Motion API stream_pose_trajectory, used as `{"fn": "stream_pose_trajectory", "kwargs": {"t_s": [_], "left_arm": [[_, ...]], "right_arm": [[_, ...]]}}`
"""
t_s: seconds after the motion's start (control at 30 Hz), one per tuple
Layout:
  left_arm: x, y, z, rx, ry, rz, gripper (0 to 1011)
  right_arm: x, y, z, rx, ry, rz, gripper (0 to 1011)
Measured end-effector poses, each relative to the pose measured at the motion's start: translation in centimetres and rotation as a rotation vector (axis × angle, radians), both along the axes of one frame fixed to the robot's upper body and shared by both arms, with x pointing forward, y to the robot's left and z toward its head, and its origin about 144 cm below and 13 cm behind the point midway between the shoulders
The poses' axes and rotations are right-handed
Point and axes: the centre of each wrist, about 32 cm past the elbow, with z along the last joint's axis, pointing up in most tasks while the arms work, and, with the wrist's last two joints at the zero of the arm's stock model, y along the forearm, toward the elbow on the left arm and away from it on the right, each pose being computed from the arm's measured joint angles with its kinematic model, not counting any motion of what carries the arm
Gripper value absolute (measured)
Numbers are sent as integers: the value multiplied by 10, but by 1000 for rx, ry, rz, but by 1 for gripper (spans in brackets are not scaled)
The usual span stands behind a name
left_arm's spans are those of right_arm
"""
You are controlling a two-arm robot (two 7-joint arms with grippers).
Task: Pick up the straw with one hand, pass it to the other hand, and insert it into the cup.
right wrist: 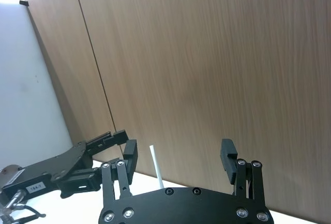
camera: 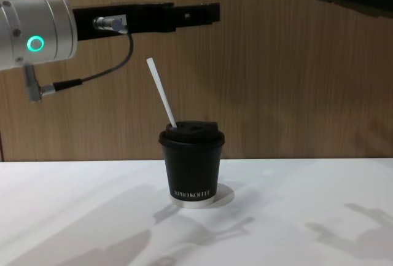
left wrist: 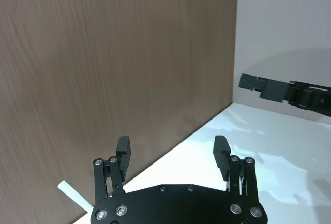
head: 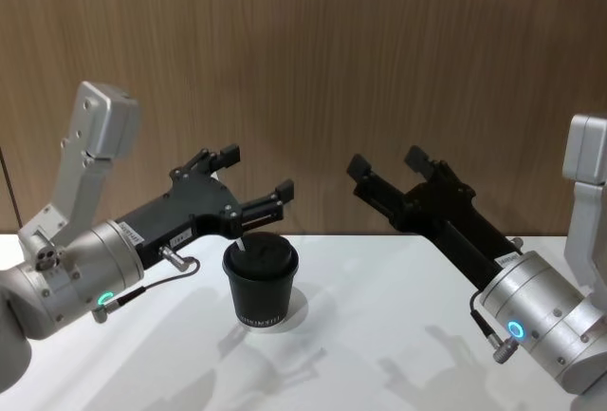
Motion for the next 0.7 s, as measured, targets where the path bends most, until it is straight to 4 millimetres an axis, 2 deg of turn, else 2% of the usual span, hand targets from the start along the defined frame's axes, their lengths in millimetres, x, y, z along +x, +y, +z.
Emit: {"fn": "stream_pose_trajectory", "kwargs": {"t_s": [0.7], "left_arm": [[-5, 2, 0, 0, -4, -28, 1003]], "right_arm": [[-1, 2, 0, 8, 8, -3, 1001]]}}
